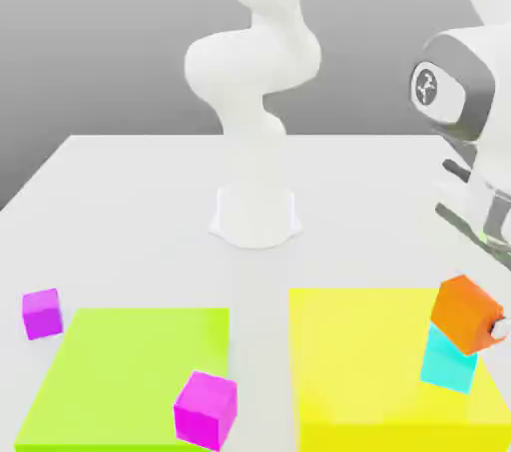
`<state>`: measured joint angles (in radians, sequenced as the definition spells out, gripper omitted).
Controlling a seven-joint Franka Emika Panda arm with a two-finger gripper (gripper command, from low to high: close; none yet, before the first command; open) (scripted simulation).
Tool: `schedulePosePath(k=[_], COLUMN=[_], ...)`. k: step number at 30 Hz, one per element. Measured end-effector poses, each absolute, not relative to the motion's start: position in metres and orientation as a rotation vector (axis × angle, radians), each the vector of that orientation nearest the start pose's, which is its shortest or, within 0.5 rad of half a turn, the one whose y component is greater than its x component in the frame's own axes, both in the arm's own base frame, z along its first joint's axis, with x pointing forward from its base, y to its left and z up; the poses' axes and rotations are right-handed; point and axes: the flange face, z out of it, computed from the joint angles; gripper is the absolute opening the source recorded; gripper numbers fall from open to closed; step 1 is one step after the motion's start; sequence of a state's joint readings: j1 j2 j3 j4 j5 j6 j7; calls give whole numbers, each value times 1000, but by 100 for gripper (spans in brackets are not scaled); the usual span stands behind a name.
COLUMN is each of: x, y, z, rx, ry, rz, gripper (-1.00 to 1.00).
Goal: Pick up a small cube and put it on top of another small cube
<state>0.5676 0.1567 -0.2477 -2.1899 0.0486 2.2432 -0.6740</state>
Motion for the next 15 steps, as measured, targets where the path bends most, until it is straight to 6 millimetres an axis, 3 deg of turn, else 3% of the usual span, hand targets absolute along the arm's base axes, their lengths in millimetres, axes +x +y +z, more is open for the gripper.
schedulePosePath(k=[4, 7, 13, 15], x=[540, 538, 511, 505], y=[85, 34, -45, -51], z=[331, 330, 314, 299], rx=[-2983, -3070, -3138, -3137], ry=[-943, -624, -44, 44], rz=[121, 94, 25, 8], gripper=[-100, -100, -100, -100])
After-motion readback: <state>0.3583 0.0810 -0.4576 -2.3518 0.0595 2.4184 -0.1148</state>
